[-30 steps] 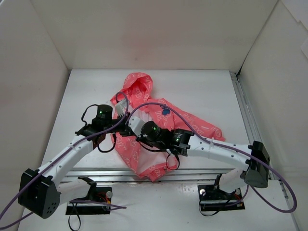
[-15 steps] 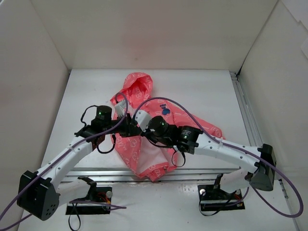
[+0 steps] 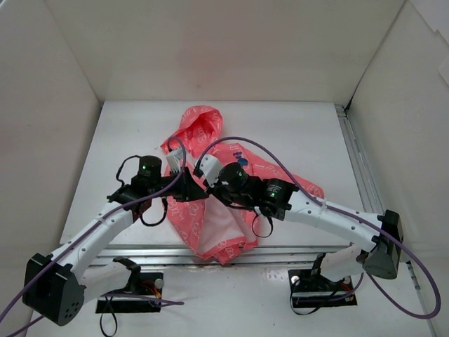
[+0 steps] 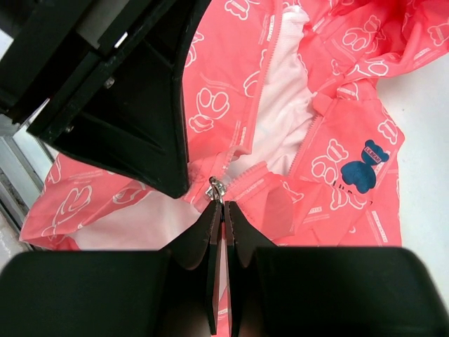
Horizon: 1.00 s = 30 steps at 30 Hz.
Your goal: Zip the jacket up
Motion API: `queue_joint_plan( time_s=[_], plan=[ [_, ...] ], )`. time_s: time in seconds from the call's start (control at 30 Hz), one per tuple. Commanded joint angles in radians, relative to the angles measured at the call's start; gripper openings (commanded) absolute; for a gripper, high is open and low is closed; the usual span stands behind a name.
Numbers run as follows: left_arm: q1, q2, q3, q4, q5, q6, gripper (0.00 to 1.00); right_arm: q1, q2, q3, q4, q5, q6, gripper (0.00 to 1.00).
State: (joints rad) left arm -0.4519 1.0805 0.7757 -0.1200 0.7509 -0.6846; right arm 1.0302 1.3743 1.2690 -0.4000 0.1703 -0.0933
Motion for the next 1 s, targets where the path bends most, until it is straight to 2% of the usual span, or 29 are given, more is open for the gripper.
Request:
queue_joint_plan(
  time_s=[0.0,0.27,0.37,0.43,0.47,0.5,0.57,0.63,0.8,0.97],
  plan=[
    [-0.018,-0.022,0.019,0.002,0.021,0.045,0.00,-0.019,0.011,0.084,0.070,0.043,-0.005,0.00],
    [-0.027,-0.057,-0.003,-0.052,0.008,0.100,0.00,-0.064,0.071,0.130,0.070,0.086,-0.031,0.00],
    [-0.027,-0.091,0.005,-0.102,-0.068,0.097,0.02,-0.070,0.071,0.139,0.069,0.042,-0.016,0.00],
    [-0.016,-0.122,0.004,-0.118,-0.100,0.071,0.19,-0.075,0.072,0.139,0.070,0.018,0.000,0.00],
    [-0.016,-0.138,-0.006,-0.115,-0.119,0.025,0.43,-0.073,0.075,0.139,0.070,0.006,0.021,0.00],
    [-0.016,-0.187,-0.009,-0.110,-0.163,-0.005,0.52,-0.073,0.078,0.135,0.070,-0.002,0.033,0.00],
    [-0.016,-0.255,-0.027,-0.089,-0.214,-0.096,0.70,-0.067,0.088,0.129,0.072,-0.003,0.072,0.00],
    [-0.016,-0.284,-0.024,-0.090,-0.248,-0.142,0.75,-0.065,0.098,0.124,0.070,0.000,0.117,0.00],
    [-0.060,-0.359,-0.065,-0.002,-0.347,-0.357,0.77,-0.048,0.117,0.118,0.085,-0.028,0.171,0.00],
    [-0.161,-0.364,-0.154,0.111,-0.461,-0.596,0.67,-0.036,0.115,0.110,0.095,-0.020,0.211,0.00]
  ],
)
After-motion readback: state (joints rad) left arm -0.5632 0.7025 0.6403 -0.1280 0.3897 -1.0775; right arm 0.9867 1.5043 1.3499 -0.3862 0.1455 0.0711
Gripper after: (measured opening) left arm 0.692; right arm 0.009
